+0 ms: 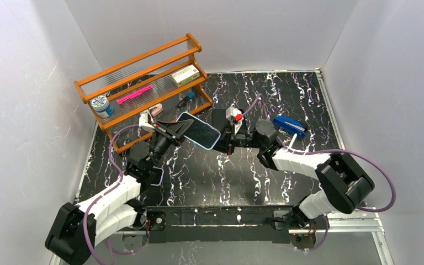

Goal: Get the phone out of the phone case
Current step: Remove the phone case from the phone.

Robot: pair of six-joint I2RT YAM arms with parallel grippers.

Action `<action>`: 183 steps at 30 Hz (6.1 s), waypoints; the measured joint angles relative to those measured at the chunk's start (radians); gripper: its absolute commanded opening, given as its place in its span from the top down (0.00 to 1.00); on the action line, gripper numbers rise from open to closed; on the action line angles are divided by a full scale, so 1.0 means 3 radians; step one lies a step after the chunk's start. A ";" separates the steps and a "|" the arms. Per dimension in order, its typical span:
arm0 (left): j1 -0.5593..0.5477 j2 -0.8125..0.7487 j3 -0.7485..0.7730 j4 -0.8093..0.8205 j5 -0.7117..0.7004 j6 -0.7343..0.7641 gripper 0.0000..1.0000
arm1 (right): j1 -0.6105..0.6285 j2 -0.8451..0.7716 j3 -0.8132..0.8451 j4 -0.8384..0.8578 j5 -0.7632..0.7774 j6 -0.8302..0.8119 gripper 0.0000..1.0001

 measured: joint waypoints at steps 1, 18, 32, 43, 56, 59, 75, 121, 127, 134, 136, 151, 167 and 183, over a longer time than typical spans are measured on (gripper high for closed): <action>0.0001 -0.0001 0.0000 0.0000 0.0004 -0.0008 1.00 | -0.0006 -0.0005 0.0027 -0.0095 0.0010 -0.0090 0.94; -0.0020 -0.0160 -0.0003 -0.0003 0.0000 0.0373 1.00 | -0.0106 -0.0484 -0.0722 0.0479 0.0312 0.0970 0.35; -0.0022 -0.0172 -0.0005 -0.0003 -0.0013 0.0576 1.00 | 0.0182 -0.0431 -0.0754 0.1055 0.0797 0.1904 0.38; -0.0020 -0.0181 -0.0008 -0.0008 -0.0017 0.0591 1.00 | 0.0206 -0.0165 -0.0645 0.1213 0.0841 0.2071 0.54; -0.0020 -0.0189 -0.0019 0.0000 -0.0043 0.0582 1.00 | 0.0206 -0.0057 -0.0631 0.1354 0.0788 0.2173 0.58; -0.0020 -0.0198 -0.0031 -0.0001 -0.0051 0.0590 1.00 | 0.0209 -0.0028 -0.0631 0.1375 0.0776 0.2205 0.56; -0.0020 -0.0200 -0.0050 -0.0003 -0.0064 0.0579 1.00 | 0.0263 -0.0019 -0.0631 0.1378 0.0713 0.2127 0.63; -0.0009 -0.0426 -0.0038 -0.0443 -0.0038 0.0713 1.00 | -0.0019 -0.1026 -0.0665 -0.0064 0.0683 0.1376 0.47; -0.0011 -0.0418 -0.0038 -0.0535 -0.0078 0.0811 1.00 | 0.0015 -0.1100 -0.0774 0.0217 0.0800 0.1975 0.46; -0.0011 -0.0413 -0.0038 -0.0552 -0.0076 0.0833 1.00 | 0.0062 -0.0797 -0.0774 0.0487 0.0857 0.2342 0.46; -0.0010 -0.0411 -0.0038 -0.0566 -0.0090 0.0841 1.00 | 0.0072 -0.0674 -0.0774 0.0617 0.0855 0.2452 0.47; -0.0011 -0.0449 -0.0038 -0.0607 -0.0125 0.0820 1.00 | 0.0095 -0.0334 -0.0793 0.1176 0.0884 0.2827 0.48; -0.0011 -0.0502 -0.0038 -0.0535 -0.0150 0.0792 1.00 | 0.0097 -0.0342 -0.0895 0.1118 0.0961 0.2827 0.49; -0.0011 -0.0492 -0.0038 -0.0529 -0.0149 0.0839 1.00 | 0.0097 -0.0451 -0.0863 0.1123 0.0927 0.2824 0.49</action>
